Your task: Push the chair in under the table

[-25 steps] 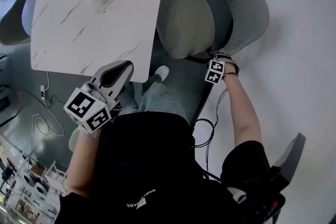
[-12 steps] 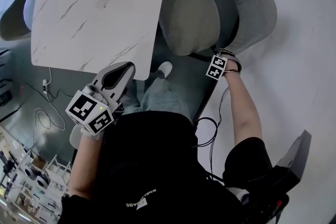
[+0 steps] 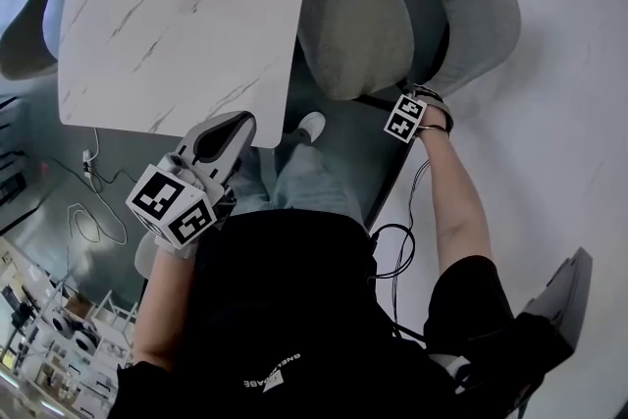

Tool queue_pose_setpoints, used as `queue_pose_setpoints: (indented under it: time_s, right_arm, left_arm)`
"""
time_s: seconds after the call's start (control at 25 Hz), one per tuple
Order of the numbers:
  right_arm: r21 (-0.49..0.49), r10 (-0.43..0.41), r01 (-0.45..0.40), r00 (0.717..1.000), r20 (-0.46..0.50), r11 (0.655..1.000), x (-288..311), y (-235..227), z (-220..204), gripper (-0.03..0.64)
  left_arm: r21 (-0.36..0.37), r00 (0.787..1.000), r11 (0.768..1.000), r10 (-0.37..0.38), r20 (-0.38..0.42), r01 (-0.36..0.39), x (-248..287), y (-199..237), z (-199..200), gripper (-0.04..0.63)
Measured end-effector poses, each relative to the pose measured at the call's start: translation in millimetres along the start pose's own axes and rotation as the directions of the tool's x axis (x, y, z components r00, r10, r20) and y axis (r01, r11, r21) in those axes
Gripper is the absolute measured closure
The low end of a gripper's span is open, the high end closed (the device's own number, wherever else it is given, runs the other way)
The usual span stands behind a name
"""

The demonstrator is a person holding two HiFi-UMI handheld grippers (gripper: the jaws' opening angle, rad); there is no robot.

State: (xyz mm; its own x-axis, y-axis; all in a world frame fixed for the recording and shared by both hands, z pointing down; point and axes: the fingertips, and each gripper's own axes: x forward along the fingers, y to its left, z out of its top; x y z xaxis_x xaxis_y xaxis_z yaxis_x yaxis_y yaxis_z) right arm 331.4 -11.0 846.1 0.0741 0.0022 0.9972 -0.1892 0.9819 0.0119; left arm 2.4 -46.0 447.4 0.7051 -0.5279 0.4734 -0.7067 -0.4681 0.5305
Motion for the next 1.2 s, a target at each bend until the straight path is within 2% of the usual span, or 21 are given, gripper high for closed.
queue_pose_setpoints:
  time_s: [0.6, 0.88, 1.2]
  right_arm:
    - [0.126, -0.006, 0.006, 1.0, 0.001, 0.992, -2.0, 0.2, 11.3, 0.376]
    - [0.222, -0.011, 0.005, 1.0, 0.022, 0.975, -5.1, 5.7, 42.7, 0.37]
    - [0.316, -0.052, 0.027, 0.996, 0.071, 0.948, -16.0, -7.1, 108.7, 0.371]
  left_arm:
    - [-0.031, 0.999, 0.999, 0.032, 0.024, -0.031, -10.7, 15.5, 0.2, 0.595]
    - [-0.044, 0.999, 0.998, 0.04, 0.034, -0.038, -13.1, 24.1, 2.8, 0.595]
    - [-0.047, 0.998, 0.998, 0.046, 0.036, -0.044, -15.1, 28.4, 6.2, 0.595]
